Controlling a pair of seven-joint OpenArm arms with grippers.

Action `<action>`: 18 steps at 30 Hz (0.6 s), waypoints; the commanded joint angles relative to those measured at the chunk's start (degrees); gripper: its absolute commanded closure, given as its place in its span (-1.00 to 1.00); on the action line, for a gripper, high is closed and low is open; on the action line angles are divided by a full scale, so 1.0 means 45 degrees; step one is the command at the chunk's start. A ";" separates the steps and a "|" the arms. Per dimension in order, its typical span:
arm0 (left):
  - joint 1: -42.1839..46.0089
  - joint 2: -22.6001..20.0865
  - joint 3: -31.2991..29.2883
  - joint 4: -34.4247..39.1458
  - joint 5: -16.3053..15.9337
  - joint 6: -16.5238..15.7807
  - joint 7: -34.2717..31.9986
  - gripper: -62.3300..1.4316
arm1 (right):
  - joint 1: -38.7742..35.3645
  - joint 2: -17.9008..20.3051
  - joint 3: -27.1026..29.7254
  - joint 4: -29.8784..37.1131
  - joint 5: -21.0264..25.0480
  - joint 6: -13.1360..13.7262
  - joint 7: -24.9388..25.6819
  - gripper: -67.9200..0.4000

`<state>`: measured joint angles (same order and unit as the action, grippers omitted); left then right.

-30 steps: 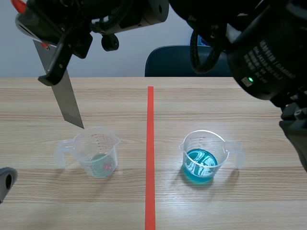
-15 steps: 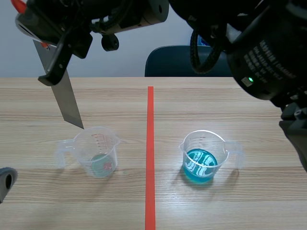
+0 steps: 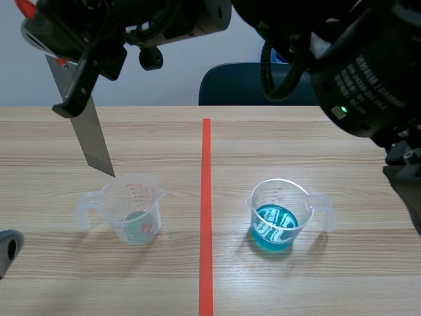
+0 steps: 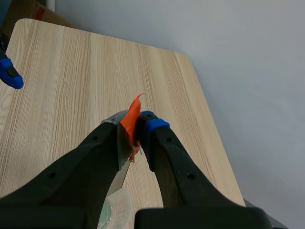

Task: Do the redox reaction experiment

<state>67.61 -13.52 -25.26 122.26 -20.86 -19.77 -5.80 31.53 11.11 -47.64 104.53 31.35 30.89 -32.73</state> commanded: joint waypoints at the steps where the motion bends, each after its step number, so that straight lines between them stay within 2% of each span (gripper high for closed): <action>1: -0.0039 0.0005 0.0000 0.0209 -0.0121 -0.0029 -0.0175 -1.00 | 0.0185 -0.0044 0.0024 0.0083 0.0087 -0.0015 0.0151 0.96; 10: -0.0039 0.0005 0.0000 0.0209 -0.0121 -0.0029 -0.0175 -1.00 | 0.0102 0.0112 0.0024 0.0131 0.0083 -0.0015 0.0165 0.96; 14: -0.0039 0.0005 0.0000 0.0209 -0.0121 -0.0029 -0.0175 -1.00 | -0.0316 0.1015 0.0029 0.0641 0.0078 -0.0010 0.0670 0.96; 18: -0.0039 0.0005 0.0000 0.0209 -0.0121 -0.0029 -0.0170 -1.00 | -0.0928 0.2453 0.0257 0.1783 0.0078 -0.0015 0.1258 0.96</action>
<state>67.61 -13.50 -25.26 122.26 -20.86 -19.77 -5.80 27.00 21.17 -47.57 110.39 31.31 30.89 -28.12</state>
